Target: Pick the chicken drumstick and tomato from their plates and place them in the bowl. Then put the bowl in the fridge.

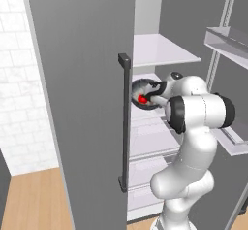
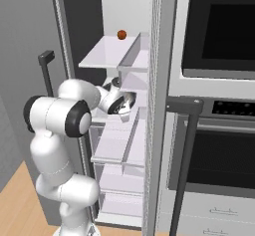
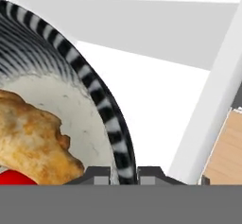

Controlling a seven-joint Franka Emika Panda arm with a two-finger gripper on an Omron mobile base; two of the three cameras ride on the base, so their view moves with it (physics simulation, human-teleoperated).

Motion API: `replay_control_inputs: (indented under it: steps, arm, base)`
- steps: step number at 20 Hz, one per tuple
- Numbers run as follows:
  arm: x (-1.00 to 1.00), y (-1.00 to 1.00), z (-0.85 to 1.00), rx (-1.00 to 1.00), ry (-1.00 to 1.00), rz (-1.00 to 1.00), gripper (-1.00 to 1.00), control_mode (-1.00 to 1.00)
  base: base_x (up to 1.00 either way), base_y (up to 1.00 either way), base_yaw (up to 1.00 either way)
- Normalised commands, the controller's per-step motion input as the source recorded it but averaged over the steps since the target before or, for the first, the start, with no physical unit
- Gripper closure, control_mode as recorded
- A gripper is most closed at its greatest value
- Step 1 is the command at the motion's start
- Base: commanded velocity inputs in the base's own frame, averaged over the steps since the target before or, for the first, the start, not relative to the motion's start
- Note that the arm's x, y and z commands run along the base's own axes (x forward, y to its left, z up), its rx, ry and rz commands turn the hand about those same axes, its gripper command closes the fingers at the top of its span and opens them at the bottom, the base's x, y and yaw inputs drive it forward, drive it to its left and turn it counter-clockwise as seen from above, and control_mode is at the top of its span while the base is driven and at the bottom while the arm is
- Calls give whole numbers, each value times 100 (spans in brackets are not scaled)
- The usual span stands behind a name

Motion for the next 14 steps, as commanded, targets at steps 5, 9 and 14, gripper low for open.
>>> replay_control_inputs:
  steps: [5,9,14]
  arm:
    - [20,2,-5,0,0,0,100,-100]
    - [9,18,-4,0,-5,0,-100,-100]
    - [-8,9,2,0,-17,0,-100,-100]
  base:
    - [0,0,0]
    - [0,0,0]
    - [0,0,0]
